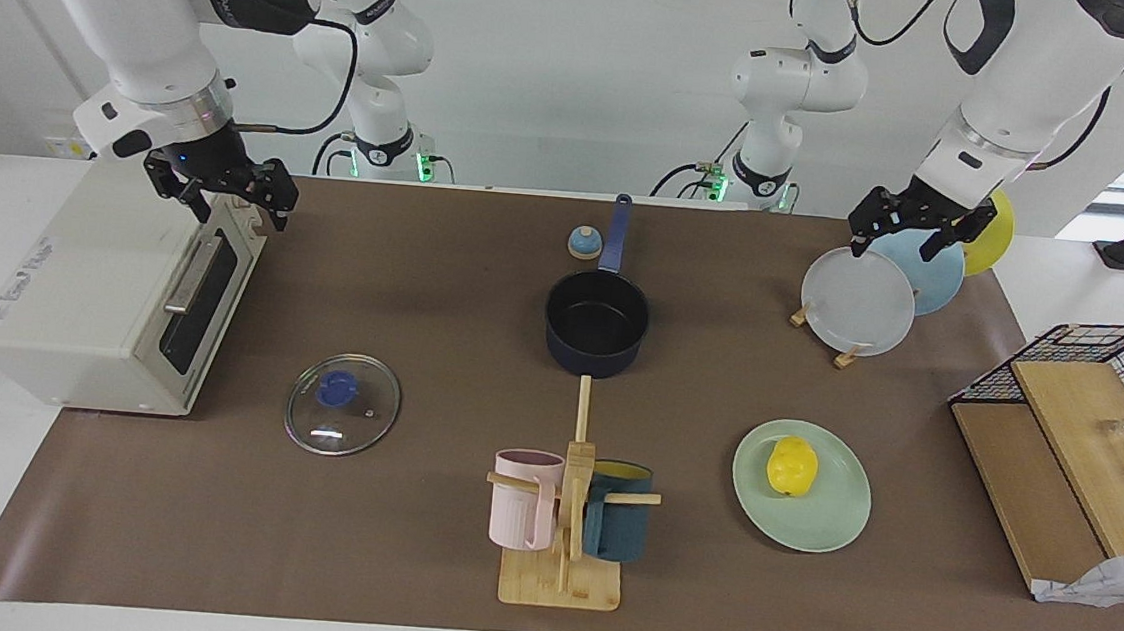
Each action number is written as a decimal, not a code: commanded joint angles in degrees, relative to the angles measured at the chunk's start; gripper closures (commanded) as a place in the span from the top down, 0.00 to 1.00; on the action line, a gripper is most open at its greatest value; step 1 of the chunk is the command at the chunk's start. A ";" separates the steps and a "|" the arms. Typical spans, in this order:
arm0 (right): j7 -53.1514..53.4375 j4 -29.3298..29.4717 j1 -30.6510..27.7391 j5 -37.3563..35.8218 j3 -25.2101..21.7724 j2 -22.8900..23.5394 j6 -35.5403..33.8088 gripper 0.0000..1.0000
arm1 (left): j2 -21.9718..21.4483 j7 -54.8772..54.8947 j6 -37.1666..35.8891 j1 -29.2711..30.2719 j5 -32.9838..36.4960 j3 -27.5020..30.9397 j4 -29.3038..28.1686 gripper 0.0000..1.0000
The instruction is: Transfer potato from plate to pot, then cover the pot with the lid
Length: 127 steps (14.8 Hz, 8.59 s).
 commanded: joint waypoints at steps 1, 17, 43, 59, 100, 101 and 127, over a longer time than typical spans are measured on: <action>0.34 -0.69 -0.52 1.20 0.15 -0.57 -0.36 1.00 | -1.52 -0.02 -0.42 0.53 0.46 -0.17 -1.21 1.00; -7.48 -16.78 1.32 2.34 1.12 0.55 22.03 1.00 | -1.52 -0.02 -0.42 0.53 0.46 -0.17 -1.21 1.00; -10.72 -14.67 1.50 2.78 4.02 20.16 41.74 1.00 | -1.52 0.24 1.33 0.61 0.55 -0.08 -1.21 1.00; -18.02 -14.06 0.62 2.87 4.02 20.16 39.46 0.27 | 23.25 3.93 16.69 1.67 -0.33 -0.26 10.66 1.00; -8.62 5.89 4.04 0.50 4.02 7.77 0.44 0.00 | 32.95 10.18 30.72 -4.13 2.51 -0.26 7.30 0.00; -8.62 5.89 4.05 0.50 4.02 7.86 0.52 0.00 | 31.20 10.18 26.51 -3.61 -0.12 -0.08 8.88 0.00; -8.53 5.89 4.05 0.76 4.02 7.86 0.52 0.00 | 11.75 -42.03 44.66 -38.57 -0.60 -0.35 -25.90 0.00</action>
